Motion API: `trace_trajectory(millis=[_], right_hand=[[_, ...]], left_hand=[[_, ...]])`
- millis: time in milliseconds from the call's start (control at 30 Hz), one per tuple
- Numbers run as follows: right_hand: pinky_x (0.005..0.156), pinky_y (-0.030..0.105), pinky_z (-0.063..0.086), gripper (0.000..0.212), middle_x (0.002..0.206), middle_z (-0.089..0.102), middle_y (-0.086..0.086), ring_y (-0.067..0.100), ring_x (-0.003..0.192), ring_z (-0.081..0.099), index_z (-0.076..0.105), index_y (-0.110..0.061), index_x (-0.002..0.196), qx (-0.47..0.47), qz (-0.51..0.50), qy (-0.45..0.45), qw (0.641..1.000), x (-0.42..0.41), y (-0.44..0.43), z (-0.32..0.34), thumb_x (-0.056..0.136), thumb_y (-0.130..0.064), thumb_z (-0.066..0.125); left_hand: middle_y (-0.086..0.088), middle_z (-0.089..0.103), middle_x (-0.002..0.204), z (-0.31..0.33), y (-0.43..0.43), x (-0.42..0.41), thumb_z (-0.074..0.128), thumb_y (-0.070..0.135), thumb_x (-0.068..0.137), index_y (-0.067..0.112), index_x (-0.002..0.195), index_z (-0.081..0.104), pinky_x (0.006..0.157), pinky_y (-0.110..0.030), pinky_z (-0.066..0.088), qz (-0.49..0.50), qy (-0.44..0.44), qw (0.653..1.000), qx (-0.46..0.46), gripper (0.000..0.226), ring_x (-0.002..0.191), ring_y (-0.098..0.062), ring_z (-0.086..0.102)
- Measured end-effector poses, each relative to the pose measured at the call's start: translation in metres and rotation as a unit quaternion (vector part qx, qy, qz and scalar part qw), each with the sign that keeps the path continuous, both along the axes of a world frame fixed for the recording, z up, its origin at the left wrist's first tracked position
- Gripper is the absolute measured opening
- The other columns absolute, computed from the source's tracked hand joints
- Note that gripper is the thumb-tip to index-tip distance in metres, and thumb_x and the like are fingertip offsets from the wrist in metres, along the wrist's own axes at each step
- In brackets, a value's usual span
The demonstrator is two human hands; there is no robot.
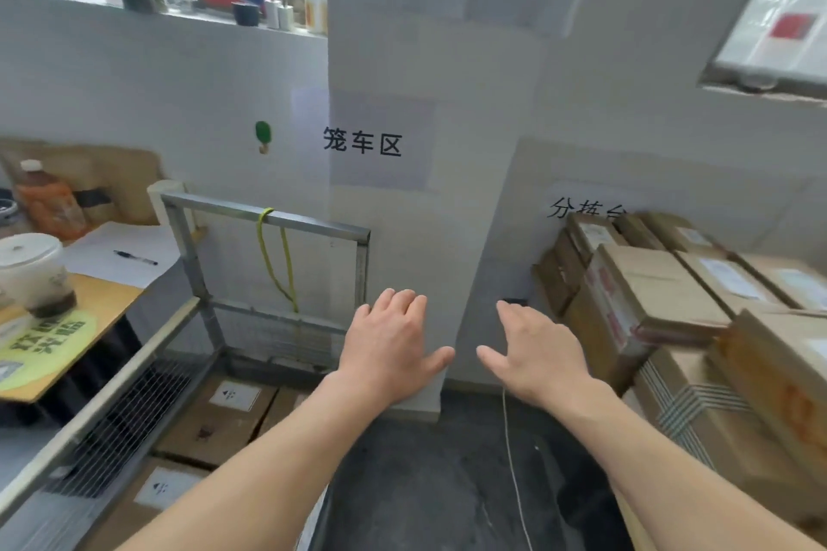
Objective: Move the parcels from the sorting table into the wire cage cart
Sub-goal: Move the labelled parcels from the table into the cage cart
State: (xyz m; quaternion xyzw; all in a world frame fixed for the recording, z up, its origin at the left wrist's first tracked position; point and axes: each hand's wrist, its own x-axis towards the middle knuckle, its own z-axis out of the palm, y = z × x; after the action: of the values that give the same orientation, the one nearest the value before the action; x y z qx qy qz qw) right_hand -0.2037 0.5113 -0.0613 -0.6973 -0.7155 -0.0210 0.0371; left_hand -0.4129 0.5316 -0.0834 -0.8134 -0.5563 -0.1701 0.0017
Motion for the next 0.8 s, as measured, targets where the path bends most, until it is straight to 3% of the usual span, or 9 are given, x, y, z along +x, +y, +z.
trace_trajectory(millis=[267, 467, 667, 800], right_hand=[[0.105, 0.042, 0.044, 0.078, 0.152, 0.047, -0.002, 0.019, 0.138, 0.044, 0.03, -0.019, 0.155, 0.025, -0.104, -0.004, 0.994, 0.074, -0.076, 0.01, 0.094, -0.062, 0.048], [0.098, 0.04, 0.049, 0.062, 0.135, 0.059, -0.005, 0.019, 0.124, 0.055, 0.044, -0.025, 0.14, 0.04, -0.151, 0.013, 0.988, 0.131, -0.128, 0.013, 0.091, -0.062, 0.049], [0.094, 0.037, 0.052, 0.063, 0.134, 0.062, -0.005, 0.018, 0.121, 0.06, 0.049, -0.024, 0.142, 0.084, -0.172, 0.022, 0.981, 0.206, -0.176, 0.026, 0.091, -0.06, 0.056], [0.078, 0.035, 0.053, 0.046, 0.116, 0.066, -0.005, 0.019, 0.1, 0.063, 0.054, -0.026, 0.123, 0.11, -0.193, 0.0, 0.975, 0.265, -0.194, 0.042, 0.089, -0.058, 0.056]], left_hand=[[0.001, 0.046, 0.147, 0.011, -0.031, 0.079, 0.041, 0.074, 0.086, 0.016, 0.145, 0.041, 0.108, -0.045, 0.039, -0.104, -0.003, 0.995, -0.002, 0.083, 0.137, -0.023, 0.037], [0.0, 0.043, 0.152, 0.021, -0.056, 0.144, 0.044, 0.072, 0.088, 0.016, 0.149, 0.037, 0.112, -0.046, 0.038, -0.158, -0.001, 0.987, 0.004, 0.083, 0.142, -0.023, 0.035], [0.0, 0.045, 0.151, 0.031, -0.084, 0.232, 0.044, 0.074, 0.088, 0.018, 0.147, 0.04, 0.11, -0.045, 0.039, -0.208, -0.01, 0.978, 0.007, 0.081, 0.141, -0.021, 0.038], [0.0, 0.05, 0.146, 0.044, -0.098, 0.296, 0.046, 0.075, 0.088, 0.018, 0.144, 0.044, 0.104, -0.042, 0.044, -0.232, -0.035, 0.972, 0.009, 0.08, 0.134, -0.02, 0.045]])
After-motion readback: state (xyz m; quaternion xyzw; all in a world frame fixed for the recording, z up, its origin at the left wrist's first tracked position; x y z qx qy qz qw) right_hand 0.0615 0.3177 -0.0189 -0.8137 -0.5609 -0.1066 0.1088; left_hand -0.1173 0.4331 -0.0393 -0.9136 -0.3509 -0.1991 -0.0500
